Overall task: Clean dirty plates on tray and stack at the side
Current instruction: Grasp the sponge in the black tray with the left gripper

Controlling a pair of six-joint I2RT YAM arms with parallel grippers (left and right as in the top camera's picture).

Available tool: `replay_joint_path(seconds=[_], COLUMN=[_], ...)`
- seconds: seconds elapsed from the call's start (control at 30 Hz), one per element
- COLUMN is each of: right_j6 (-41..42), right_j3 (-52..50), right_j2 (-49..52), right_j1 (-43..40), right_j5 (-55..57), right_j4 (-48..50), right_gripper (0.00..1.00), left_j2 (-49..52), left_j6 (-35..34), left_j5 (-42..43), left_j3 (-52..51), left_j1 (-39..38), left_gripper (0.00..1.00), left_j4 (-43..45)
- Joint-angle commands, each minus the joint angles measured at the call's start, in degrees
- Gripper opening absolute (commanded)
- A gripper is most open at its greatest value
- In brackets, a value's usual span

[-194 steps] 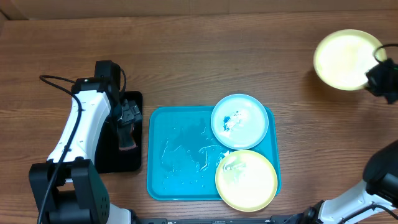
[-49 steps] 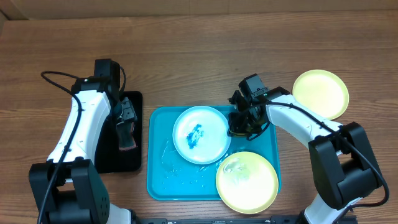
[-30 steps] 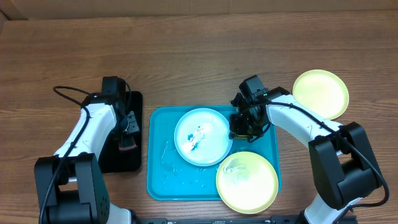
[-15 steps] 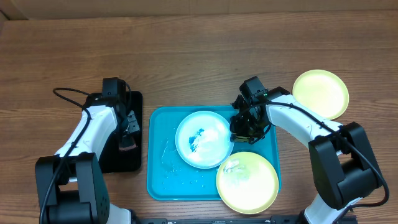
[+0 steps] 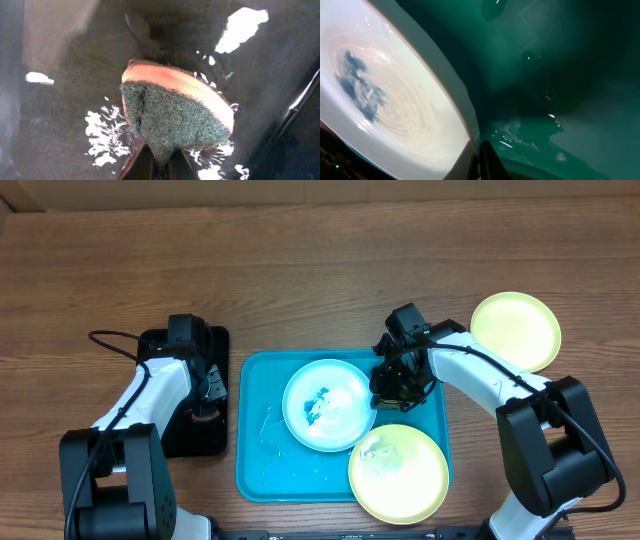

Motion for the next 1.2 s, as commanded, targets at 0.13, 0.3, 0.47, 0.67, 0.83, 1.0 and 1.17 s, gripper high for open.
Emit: replay_joint_path(seconds=[0.13,0.3,0.47,0.67,0.83,1.0,1.17], right_j6=[0.00,0.00,-0.02,0.00,0.00,0.00,0.00], right_j3=[-0.24,-0.22,-0.22,-0.22,-0.22,-0.22,-0.22], right_j2=[-0.04,-0.04,-0.04,-0.04,-0.04,-0.04,-0.04], right_j1=[0.22,0.22,0.22,0.22,0.22,0.22,0.22], right_j5=[-0.92,-0.92,-0.92,-0.94,-0.94,-1.05,-1.14], right_j4=[-0.04,-0.04,-0.02,0.28,0.42,0.63,1.03], right_gripper=[0.04,0.04,0.04,0.04,0.04,0.04,0.04], left_j2=[-0.04,-0.76,-1.68,-1.70,-0.37,-0.39,-4.96], left_j6=[-0.13,0.13,-0.50,-0.48,0.50,1.36,3.45], left_j5=[-0.35,-1.20,-4.90,-5.42,-5.03,-0.70,3.45], left_j3=[2.45,9.03,14.05,14.56,13.77,14.40,17.90], left_j1=[0.31,0.31,0.31,0.31,0.37,-0.07,-2.56], left_gripper=[0.04,0.04,0.04,0.04,0.04,0.04,0.04], left_j4=[-2.49,-8.79,-13.20,-14.03,-13.29,-13.97,-14.88])
